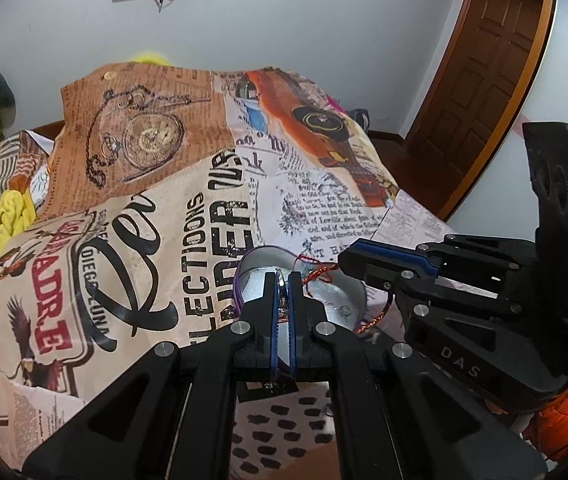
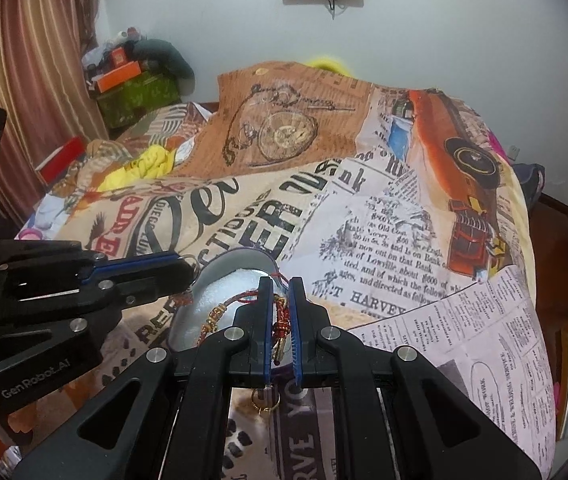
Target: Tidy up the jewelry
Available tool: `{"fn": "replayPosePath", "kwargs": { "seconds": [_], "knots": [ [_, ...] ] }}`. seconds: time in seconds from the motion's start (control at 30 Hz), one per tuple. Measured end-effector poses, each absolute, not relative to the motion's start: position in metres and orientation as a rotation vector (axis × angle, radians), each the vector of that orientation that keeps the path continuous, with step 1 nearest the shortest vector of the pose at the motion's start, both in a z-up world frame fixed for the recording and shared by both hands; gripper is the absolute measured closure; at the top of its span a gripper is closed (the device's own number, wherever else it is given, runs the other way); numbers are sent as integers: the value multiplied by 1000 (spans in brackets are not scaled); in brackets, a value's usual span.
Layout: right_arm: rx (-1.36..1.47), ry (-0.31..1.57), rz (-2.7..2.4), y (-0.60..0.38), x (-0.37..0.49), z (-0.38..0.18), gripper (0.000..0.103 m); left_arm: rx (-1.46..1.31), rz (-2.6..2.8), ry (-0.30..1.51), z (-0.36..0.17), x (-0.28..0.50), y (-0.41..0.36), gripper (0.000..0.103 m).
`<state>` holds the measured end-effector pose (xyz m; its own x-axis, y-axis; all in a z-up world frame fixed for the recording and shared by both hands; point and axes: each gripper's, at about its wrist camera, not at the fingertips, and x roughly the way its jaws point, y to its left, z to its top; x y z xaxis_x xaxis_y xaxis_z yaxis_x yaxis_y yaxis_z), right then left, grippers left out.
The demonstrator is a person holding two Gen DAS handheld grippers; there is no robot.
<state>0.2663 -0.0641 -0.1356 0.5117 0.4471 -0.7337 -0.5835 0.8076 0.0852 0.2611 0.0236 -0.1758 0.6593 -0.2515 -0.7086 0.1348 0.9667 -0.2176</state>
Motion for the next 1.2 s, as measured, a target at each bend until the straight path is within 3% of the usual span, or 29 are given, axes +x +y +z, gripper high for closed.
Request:
{"fn": "replayPosePath", "kwargs": {
  "seconds": [0.93, 1.2],
  "knots": [
    [-219, 920, 684, -58, 268, -151, 96, -157, -233, 842, -183, 264, 24, 101],
    [-231, 902, 674, -61, 259, -140, 92, -132, -221, 825, -170, 253, 22, 94]
  ]
}}
